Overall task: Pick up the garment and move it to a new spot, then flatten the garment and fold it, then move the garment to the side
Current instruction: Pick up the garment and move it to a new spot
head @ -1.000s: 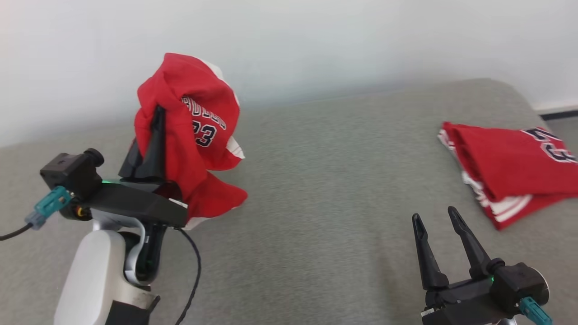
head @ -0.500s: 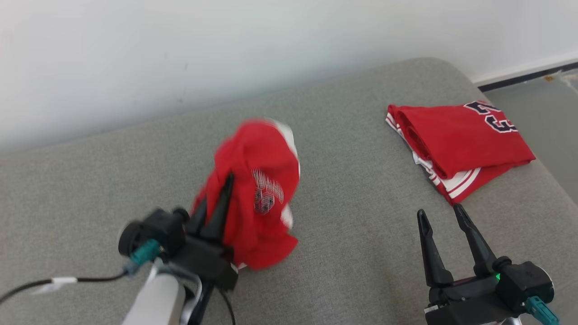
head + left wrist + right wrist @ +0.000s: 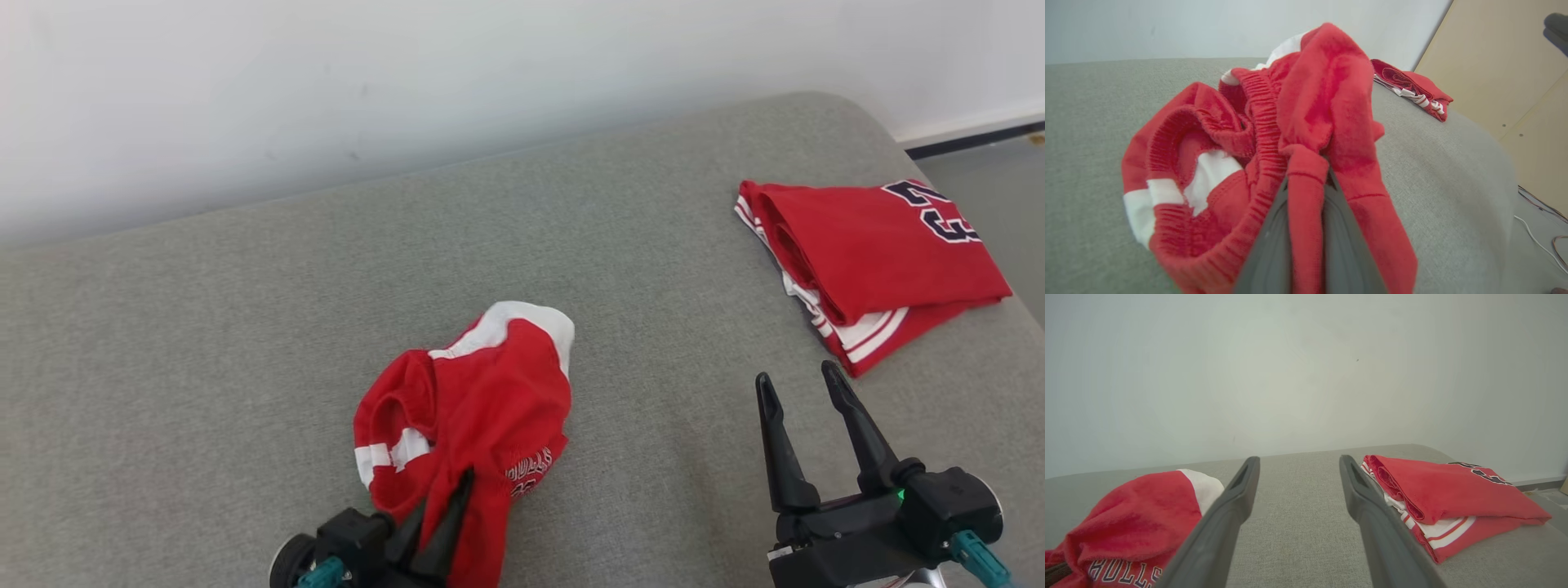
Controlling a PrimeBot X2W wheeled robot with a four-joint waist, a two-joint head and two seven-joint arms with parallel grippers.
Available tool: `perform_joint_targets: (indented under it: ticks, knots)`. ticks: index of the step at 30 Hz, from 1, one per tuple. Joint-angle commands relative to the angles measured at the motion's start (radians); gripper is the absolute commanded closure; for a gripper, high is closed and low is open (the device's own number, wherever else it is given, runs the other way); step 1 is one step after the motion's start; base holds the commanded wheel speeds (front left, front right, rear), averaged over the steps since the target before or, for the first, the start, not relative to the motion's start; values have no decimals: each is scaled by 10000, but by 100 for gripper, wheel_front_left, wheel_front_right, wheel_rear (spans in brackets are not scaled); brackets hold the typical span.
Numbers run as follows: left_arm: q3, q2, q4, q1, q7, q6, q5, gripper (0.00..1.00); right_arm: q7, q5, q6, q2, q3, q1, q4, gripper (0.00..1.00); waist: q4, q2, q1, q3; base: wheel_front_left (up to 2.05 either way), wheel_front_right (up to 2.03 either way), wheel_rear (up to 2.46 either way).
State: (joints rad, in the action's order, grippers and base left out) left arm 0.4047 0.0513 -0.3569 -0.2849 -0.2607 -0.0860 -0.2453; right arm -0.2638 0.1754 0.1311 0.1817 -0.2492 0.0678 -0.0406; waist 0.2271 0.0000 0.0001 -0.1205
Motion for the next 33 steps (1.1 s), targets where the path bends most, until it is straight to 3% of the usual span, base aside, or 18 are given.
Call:
perform_joint_targets:
  ticks: [1, 2, 3, 11, 22, 33]
  knots:
    - [28, 8, 0, 140, -47, 14, -34, 65, -4, -2, -7, 17, -33, -107, 22, 0, -139, 0, -1, 105, 0, 0, 0]
    - [62, 10, 25, 206, -49, 49, -137, 51, -4, 9, -7, 19, -88, -112, 32, 0, -190, 0, -1, 148, 0, 0, 0]
    - [114, 8, 58, 281, -47, 92, -258, 0, -6, 12, -7, 25, -123, -126, 48, 0, -243, 0, -1, 202, 0, 0, 0]
    - [29, 4, 1422, 871, -47, 644, -991, 0, -4, 160, -7, 123, -296, -376, 238, 0, -814, 0, -1, 946, 0, 0, 0]
    - [-1699, 81, 3502, 2385, -48, 1585, -346, 0, -4, 236, -7, 99, -63, -827, 369, 0, -1744, 0, -1, 1558, 0, 0, 0]
    - [-3115, 73, 4439, 3760, -49, 1617, 620, 0, -4, 99, -8, -7, 558, -1837, 22, 0, -2298, 0, -1, 2012, 0, 0, 0]
